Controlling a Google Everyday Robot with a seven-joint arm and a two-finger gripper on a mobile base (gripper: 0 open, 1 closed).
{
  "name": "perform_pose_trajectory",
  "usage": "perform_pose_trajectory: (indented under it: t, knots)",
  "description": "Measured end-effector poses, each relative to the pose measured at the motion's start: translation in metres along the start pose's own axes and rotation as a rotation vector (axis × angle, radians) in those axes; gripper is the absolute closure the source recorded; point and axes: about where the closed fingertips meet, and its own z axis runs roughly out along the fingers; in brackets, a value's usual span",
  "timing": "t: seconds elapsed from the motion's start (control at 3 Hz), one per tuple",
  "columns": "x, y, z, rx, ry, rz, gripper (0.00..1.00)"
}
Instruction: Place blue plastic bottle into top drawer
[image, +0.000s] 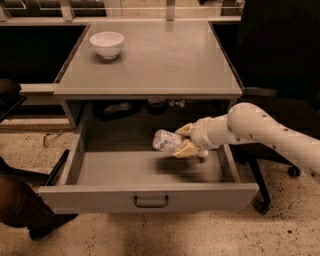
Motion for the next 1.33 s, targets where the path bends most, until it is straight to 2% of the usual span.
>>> perform_pose_trajectory:
  t: [0.67,1.0,1.33]
  knots:
    - [0.028,-0.003,0.046,-0.008,0.059,0.038,1.00]
    - [0.029,-0.003,0.046,-0.008,0.059,0.039,0.81]
    - [0.029,-0.003,0.046,-0.008,0.059,0.039,0.58]
